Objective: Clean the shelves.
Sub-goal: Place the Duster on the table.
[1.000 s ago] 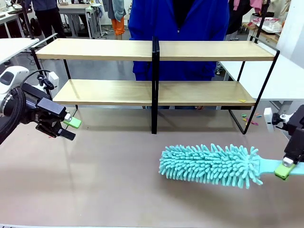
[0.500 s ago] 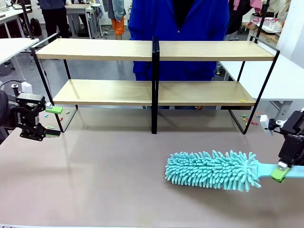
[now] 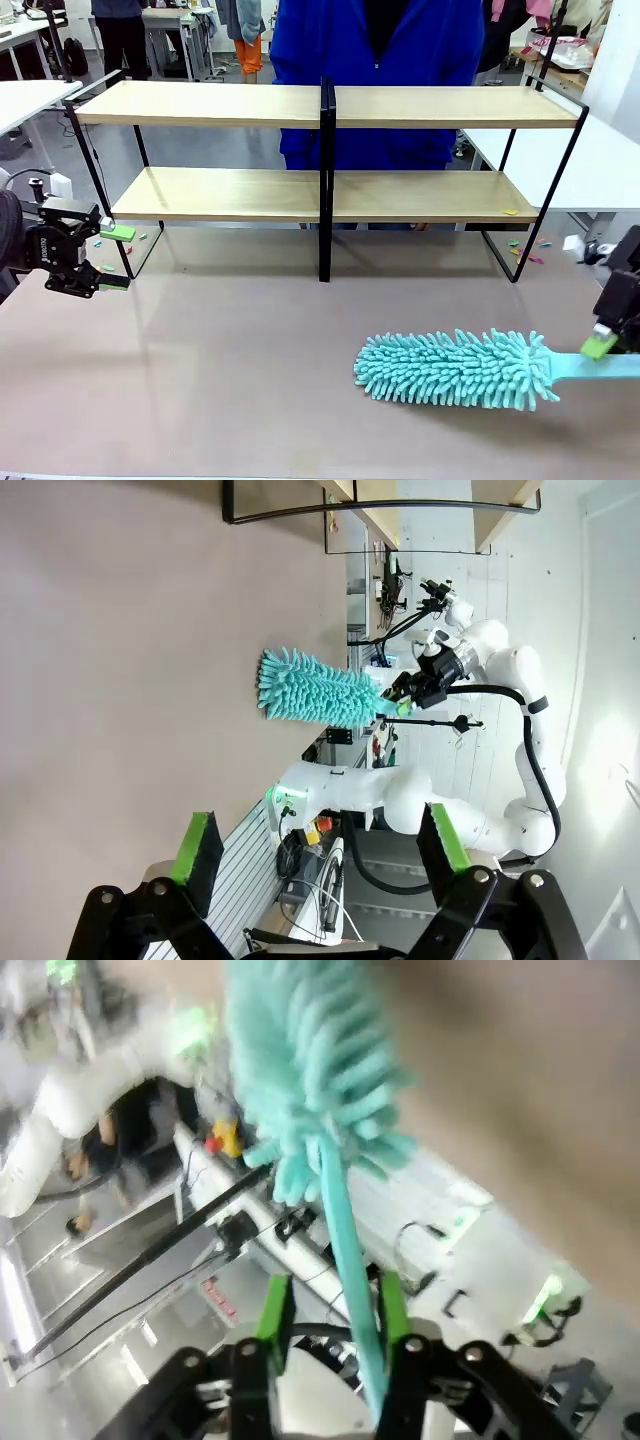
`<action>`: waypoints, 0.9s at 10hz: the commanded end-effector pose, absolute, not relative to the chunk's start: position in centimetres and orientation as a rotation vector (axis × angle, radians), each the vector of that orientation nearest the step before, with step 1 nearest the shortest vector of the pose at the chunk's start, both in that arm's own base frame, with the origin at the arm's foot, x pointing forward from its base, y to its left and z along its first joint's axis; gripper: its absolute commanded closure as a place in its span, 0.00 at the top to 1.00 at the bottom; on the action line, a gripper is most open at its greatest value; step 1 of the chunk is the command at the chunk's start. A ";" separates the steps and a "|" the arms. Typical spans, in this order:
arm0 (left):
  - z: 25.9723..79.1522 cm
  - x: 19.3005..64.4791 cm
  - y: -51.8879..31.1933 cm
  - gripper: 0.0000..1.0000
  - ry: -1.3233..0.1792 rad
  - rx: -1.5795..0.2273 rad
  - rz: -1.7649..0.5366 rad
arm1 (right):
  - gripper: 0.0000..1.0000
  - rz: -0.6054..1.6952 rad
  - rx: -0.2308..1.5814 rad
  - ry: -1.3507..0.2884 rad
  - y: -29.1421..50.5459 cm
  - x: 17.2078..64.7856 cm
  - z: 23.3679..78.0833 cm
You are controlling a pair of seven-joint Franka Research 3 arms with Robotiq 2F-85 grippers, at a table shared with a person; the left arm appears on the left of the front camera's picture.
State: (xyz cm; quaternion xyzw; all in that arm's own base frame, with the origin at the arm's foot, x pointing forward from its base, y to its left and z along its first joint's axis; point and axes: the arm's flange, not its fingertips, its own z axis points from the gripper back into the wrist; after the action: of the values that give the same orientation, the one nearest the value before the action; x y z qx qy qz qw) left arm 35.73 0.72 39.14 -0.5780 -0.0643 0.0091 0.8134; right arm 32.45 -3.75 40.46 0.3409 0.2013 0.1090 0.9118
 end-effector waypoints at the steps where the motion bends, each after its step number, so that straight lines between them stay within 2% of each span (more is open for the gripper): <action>1: 39.2 35.6 0.9 1.00 -0.145 -1.240 0.005 | 1.00 -0.030 0.576 0.202 -8.5 33.9 42.7; 3: 39.2 35.6 0.9 1.00 -0.145 -1.240 0.005 | 1.00 -0.373 0.615 -0.084 -13.3 33.3 47.0; 4: 39.2 35.6 0.9 1.00 -0.145 -1.240 0.005 | 1.00 -0.366 0.769 -0.100 -13.7 31.7 50.0; 5: 39.2 35.6 0.9 1.00 -0.145 -1.240 0.005 | 1.00 -0.298 0.945 -0.013 -12.6 29.4 52.3; 7: 39.2 35.6 0.9 1.00 -0.145 -1.240 0.005 | 1.00 -0.191 1.146 0.138 -11.0 26.9 50.7; 8: 39.2 35.6 0.9 1.00 -0.145 -1.240 0.005 | 1.00 -0.276 0.914 0.004 -13.9 29.1 52.5; 9: 39.2 35.6 0.9 1.00 -0.145 -1.240 0.005 | 1.00 -0.276 0.914 0.004 -13.9 29.1 52.5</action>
State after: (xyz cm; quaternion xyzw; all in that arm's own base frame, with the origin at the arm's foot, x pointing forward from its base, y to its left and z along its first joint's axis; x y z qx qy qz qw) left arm 35.72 0.77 39.17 -0.5775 -0.0649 0.0092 0.8138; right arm 27.68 -12.39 52.73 0.4776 0.0229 -0.1156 0.8706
